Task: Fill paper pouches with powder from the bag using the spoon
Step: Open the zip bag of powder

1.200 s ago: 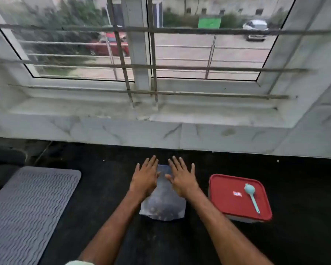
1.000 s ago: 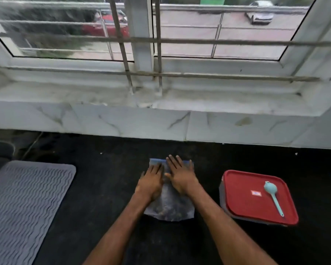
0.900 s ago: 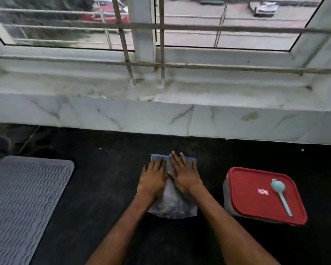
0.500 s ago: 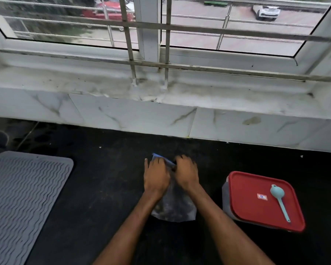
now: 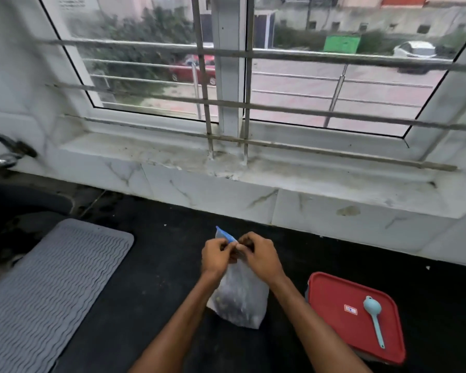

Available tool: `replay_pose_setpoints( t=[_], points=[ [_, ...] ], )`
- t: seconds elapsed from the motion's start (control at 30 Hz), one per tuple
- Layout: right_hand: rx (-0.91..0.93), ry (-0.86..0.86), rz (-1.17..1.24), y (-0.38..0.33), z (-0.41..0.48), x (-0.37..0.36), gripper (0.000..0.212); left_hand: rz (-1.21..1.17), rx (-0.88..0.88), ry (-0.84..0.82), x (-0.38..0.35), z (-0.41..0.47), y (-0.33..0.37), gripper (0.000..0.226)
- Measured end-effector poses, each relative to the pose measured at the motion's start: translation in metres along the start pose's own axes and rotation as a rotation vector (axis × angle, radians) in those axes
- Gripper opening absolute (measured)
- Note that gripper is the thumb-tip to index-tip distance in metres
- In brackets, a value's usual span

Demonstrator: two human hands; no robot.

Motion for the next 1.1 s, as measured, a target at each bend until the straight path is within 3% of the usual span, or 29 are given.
replay_pose_setpoints(
  t=[0.2,0.27,0.33,0.43,0.5,0.63,0.73,0.83,0.9,0.97,1.1],
  points=[
    [0.094,-0.037,-0.301,-0.034,-0.014,0.012,0.004,0.089,-0.083,0.007,0.008,-0.03,0.019,0.02],
    [0.016,0.001,-0.266,-0.032,-0.016,0.021,0.009,0.098,-0.069,0.081,0.015,-0.037,0.019,0.022],
    [-0.237,0.094,0.035,-0.013,-0.016,0.036,0.012,0.01,-0.005,0.191,0.027,-0.042,0.01,0.024],
    [-0.581,-0.067,0.605,-0.004,-0.029,0.026,0.015,-0.242,0.087,0.239,0.032,-0.058,0.005,0.023],
    [-0.652,-0.146,0.663,-0.008,-0.042,0.023,0.021,-0.364,0.13,0.199,0.026,-0.07,0.009,0.025],
    [-0.533,-0.149,0.519,-0.007,-0.045,0.017,0.023,-0.368,0.117,0.228,0.019,-0.084,0.018,0.01],
    [-0.324,-0.171,0.382,-0.017,-0.05,0.012,0.017,0.023,-0.083,0.254,0.021,-0.092,0.036,0.023],
    [-0.107,-0.15,0.21,-0.032,-0.057,0.015,0.024,0.227,-0.213,0.318,0.025,-0.1,0.049,0.004],
    [-0.109,-0.121,0.167,-0.031,-0.056,0.018,0.036,0.255,-0.166,0.346,0.03,-0.094,0.043,0.027],
    [-0.217,-0.169,0.236,-0.026,-0.056,0.016,0.041,0.139,-0.036,0.282,0.032,-0.085,0.027,0.039],
    [-0.455,-0.223,0.623,-0.023,-0.064,0.003,0.033,-0.398,0.2,0.128,0.019,-0.077,0.0,0.039]
  ],
)
Point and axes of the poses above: each hand's wrist, its own z-axis towards the middle knuckle, its own x-axis out of the back of the hand, y = z × x, the point moved 7 cm from there along z, towards the middle knuckle
